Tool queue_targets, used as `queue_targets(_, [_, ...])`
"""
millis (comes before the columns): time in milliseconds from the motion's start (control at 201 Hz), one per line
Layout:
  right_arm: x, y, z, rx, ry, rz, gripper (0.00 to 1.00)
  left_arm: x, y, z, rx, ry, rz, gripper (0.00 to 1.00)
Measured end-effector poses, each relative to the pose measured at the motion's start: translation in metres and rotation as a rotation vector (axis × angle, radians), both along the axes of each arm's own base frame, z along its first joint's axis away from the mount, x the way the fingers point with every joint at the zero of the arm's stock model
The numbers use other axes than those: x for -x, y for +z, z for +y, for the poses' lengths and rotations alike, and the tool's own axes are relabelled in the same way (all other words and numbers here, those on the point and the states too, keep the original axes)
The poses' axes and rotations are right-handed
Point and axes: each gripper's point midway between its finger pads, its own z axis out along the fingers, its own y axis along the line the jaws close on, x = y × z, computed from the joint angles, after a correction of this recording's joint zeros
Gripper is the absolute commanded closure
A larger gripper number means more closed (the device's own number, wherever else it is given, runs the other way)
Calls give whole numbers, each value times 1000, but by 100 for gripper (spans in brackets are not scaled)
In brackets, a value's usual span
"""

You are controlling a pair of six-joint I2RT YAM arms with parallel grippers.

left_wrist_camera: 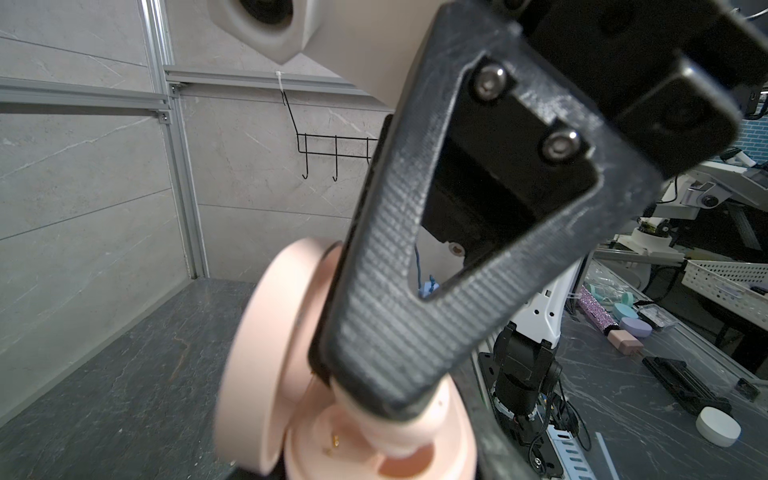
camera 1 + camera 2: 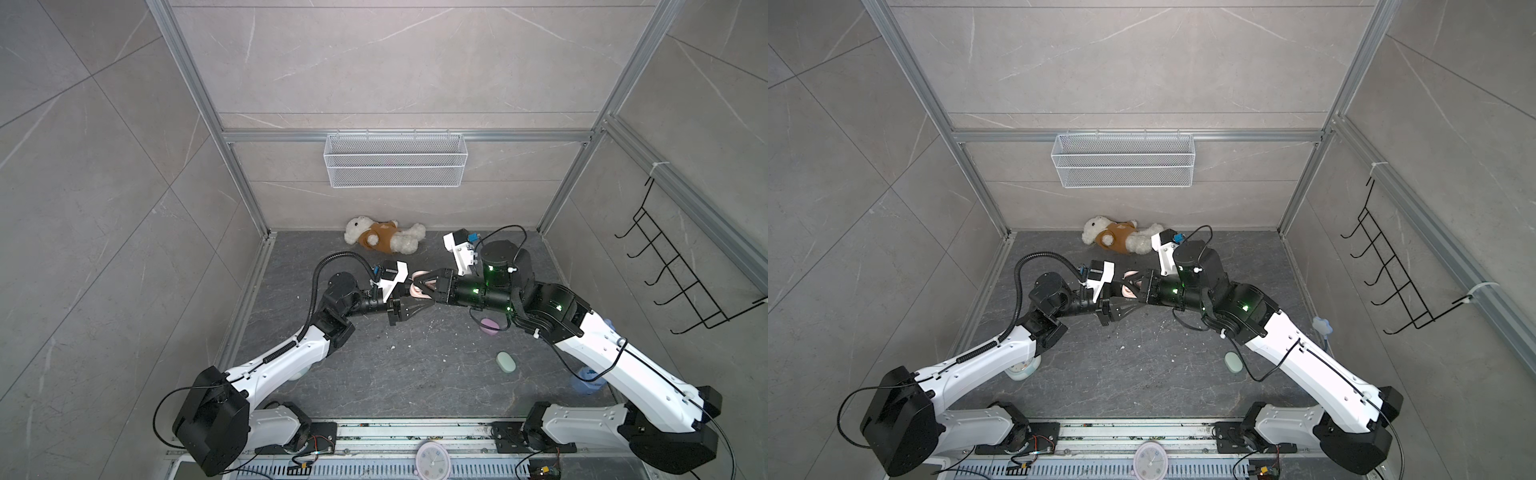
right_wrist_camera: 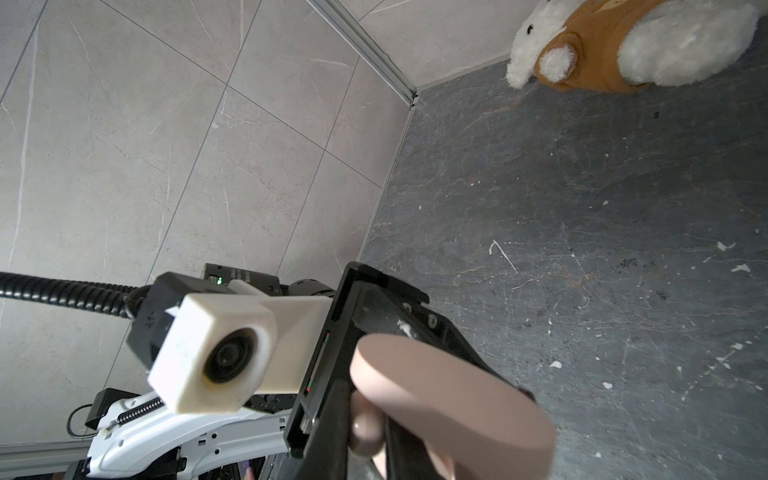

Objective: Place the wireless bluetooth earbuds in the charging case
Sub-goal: 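Press the held earbud down into the empty case slot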

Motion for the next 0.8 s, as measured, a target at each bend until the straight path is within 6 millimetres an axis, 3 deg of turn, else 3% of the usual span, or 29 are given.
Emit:
queue_targets(493, [1, 1, 3, -20, 13, 17, 86, 4, 9, 3, 17, 6, -18, 86])
queue_targets(802, [2, 0, 2, -23, 10, 22, 75, 4, 8, 3, 16, 4, -17, 86])
